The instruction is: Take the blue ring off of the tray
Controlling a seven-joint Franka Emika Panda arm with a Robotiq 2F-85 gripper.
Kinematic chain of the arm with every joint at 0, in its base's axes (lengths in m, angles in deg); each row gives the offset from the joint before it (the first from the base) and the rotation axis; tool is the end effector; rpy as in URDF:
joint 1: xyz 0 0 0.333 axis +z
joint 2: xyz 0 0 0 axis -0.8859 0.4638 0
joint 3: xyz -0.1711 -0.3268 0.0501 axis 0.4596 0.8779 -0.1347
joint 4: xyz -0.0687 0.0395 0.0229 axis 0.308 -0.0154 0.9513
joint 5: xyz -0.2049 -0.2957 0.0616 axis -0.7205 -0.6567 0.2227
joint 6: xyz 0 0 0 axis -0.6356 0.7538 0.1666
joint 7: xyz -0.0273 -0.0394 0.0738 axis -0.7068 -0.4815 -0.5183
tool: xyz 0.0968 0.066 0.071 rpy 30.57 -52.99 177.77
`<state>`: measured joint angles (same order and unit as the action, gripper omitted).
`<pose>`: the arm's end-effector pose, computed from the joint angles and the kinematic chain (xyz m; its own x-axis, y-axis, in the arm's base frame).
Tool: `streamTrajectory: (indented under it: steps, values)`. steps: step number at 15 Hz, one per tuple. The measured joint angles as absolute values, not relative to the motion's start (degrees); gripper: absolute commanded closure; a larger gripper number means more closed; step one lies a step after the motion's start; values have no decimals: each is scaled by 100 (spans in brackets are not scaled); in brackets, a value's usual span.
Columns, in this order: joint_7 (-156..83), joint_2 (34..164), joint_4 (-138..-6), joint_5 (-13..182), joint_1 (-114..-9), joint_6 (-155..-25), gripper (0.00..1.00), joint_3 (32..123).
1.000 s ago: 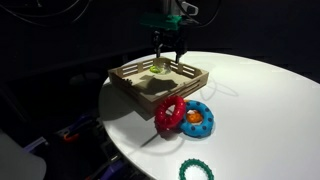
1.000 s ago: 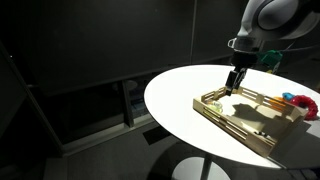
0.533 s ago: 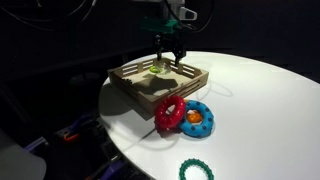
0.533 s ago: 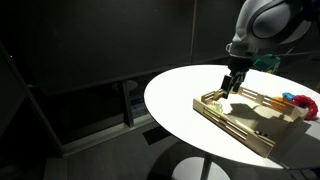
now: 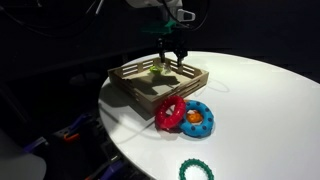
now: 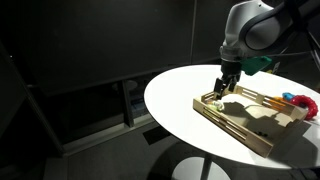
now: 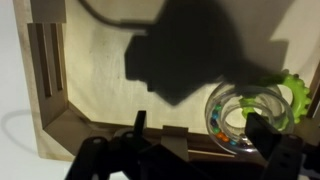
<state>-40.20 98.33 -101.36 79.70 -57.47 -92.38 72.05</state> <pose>0.5658 0.0609 0.3223 0.9975 0.0706 -0.0031 0.0706 -0.9942 0.0810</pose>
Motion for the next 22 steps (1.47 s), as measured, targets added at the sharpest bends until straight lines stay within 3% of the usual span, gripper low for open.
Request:
streamTrajectory:
  steps: [11,13,14,17,22]
  values:
    - [-4161,10364,-9697,7871,-5616,-9250,0,7253]
    - [-4161,10430,-9656,7870,-5588,-9250,16,7253]
    - [-4161,10457,-9643,7870,-5578,-9250,36,7253]
    - [-4161,10507,-9626,7869,-5568,-9250,47,7260]
    - [-4160,10526,-9619,7869,-5568,-9250,88,7289]
